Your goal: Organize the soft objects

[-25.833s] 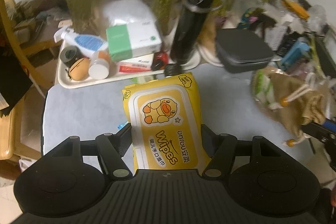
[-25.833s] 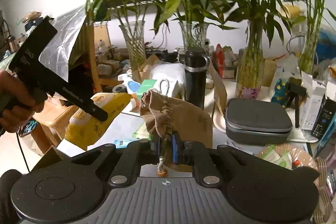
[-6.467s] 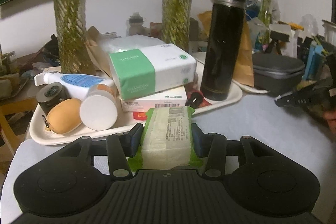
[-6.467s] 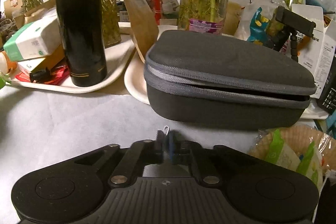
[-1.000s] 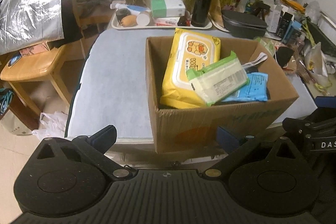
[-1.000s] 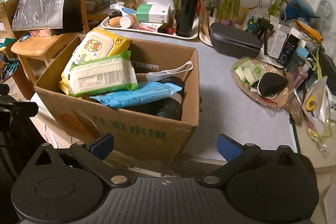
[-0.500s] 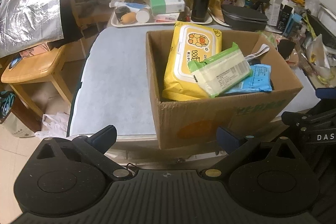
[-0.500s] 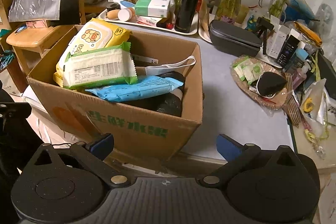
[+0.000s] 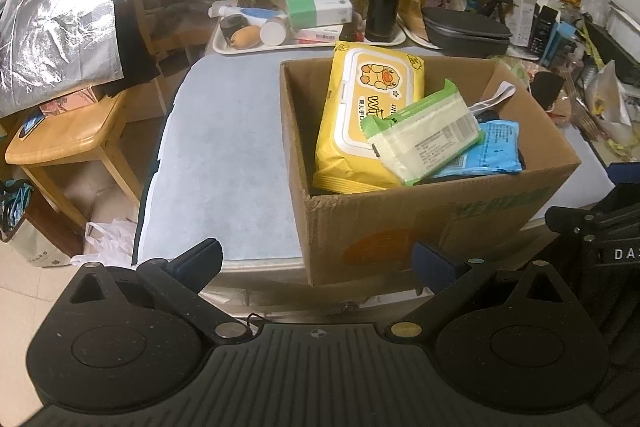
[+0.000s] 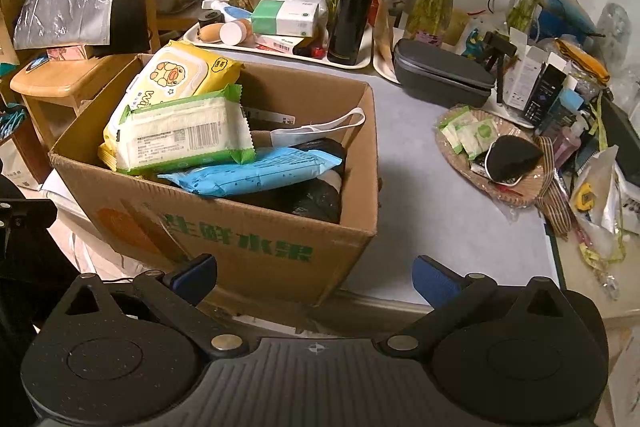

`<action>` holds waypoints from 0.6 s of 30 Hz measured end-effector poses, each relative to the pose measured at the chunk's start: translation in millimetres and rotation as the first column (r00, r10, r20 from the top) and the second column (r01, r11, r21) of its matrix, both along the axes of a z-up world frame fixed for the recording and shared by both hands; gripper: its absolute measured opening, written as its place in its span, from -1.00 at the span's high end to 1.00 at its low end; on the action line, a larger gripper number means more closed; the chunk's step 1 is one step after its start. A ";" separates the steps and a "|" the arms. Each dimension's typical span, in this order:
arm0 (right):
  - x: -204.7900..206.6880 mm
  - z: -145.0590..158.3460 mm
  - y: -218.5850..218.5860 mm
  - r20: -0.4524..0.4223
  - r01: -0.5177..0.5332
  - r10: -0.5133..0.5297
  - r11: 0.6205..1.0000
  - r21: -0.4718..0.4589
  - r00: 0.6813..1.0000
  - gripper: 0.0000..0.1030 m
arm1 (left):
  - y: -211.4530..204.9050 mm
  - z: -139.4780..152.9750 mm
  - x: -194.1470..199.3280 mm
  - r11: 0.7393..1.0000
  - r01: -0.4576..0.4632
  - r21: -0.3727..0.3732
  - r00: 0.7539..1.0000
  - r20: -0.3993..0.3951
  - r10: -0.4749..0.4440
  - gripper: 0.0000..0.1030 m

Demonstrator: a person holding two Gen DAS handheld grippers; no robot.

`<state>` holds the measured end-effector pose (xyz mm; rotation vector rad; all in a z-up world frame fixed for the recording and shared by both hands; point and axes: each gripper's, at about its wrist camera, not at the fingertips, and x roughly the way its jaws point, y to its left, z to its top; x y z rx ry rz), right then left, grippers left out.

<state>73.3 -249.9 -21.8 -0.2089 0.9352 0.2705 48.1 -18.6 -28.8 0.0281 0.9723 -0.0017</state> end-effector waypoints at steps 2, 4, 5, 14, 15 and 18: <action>0.1 0.2 -0.3 -0.001 0.001 -0.001 1.000 0.003 1.000 -1.00 | -0.6 0.3 -0.2 1.000 0.002 0.000 1.000 0.001 -0.002 -1.00; 0.7 0.8 -0.9 0.002 0.000 0.000 1.000 0.005 1.000 -1.00 | -0.7 0.5 -0.2 1.000 0.001 -0.001 1.000 0.001 -0.001 -1.00; 0.4 1.1 -0.9 0.003 0.000 0.000 1.000 0.005 1.000 -1.00 | -0.8 0.7 -0.1 1.000 -0.001 -0.001 1.000 0.000 0.001 -1.00; 2.4 1.5 -4.0 0.007 0.004 -0.004 1.000 0.018 1.000 -1.00 | 0.6 2.0 2.8 1.000 -0.004 -0.001 1.000 0.001 0.004 -1.00; 2.0 1.7 -3.9 0.008 0.003 -0.003 1.000 0.020 1.000 -1.00 | 0.3 2.4 3.1 1.000 -0.005 -0.001 1.000 0.001 0.005 -1.00; 1.5 2.1 -3.0 0.014 -0.005 0.005 1.000 0.017 1.000 -1.00 | 1.0 3.0 3.9 1.000 -0.008 -0.003 1.000 0.002 0.008 -1.00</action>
